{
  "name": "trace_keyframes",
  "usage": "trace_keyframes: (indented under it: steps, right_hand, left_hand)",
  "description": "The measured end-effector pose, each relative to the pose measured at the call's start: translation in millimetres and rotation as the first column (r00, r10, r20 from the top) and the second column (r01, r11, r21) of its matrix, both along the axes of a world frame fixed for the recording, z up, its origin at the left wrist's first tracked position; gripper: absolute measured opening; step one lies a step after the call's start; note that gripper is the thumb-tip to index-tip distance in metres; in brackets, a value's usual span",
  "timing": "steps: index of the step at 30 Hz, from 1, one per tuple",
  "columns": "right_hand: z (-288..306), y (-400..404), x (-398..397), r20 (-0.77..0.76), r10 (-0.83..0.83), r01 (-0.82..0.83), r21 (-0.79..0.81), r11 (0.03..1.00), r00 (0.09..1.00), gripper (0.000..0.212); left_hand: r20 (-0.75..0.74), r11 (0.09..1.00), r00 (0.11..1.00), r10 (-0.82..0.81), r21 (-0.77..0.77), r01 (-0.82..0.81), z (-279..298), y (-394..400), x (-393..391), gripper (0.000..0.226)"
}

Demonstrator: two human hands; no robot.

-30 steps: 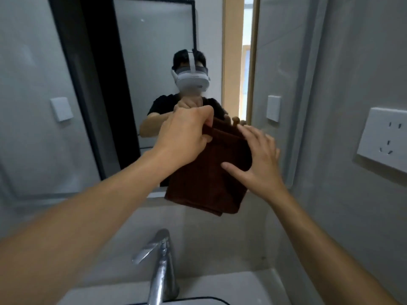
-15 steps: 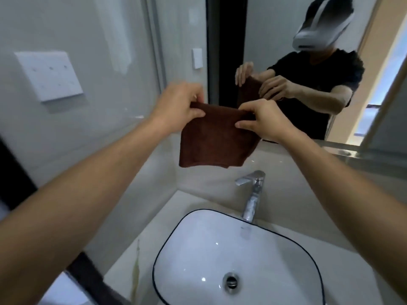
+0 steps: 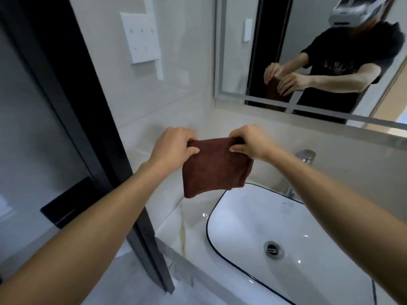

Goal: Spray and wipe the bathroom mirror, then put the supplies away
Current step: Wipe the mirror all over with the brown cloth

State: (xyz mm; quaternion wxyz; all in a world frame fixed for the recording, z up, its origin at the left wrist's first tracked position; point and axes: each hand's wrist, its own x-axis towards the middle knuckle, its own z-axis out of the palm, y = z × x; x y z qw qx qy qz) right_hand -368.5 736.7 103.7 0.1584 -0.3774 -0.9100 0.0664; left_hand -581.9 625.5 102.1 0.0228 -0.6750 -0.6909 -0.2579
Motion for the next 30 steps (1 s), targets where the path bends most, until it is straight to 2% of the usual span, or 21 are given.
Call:
trace_keyframes:
  steps: [5, 11, 24, 30]
  right_hand:
    - [-35, -19, -42, 0.049, 0.049, -0.046, -0.065, 0.997, 0.998, 0.010]
    - [-56, -29, -69, 0.080, 0.089, -0.084, -0.067, 0.994, 0.993, 0.009]
    - [-70, -38, -65, 0.052, 0.082, -0.077, -0.099, 0.992, 0.995, 0.009]
    - [-76, -32, -75, 0.105, 0.113, -0.101, -0.112, 0.989, 0.988, 0.010]
  left_hand:
    - [0.056, 0.996, 0.995, 0.085, -0.046, -0.082, -34, -41, -26, 0.007]
    - [0.087, 0.990, 0.988, 0.132, -0.070, -0.126, -55, -66, -42, 0.009]
    - [0.013, 0.989, 0.992, 0.128, -0.073, -0.127, -64, -77, -43, 0.014]
    - [0.030, 0.982, 0.986, 0.162, -0.104, -0.158, -74, -81, -40, 0.015]
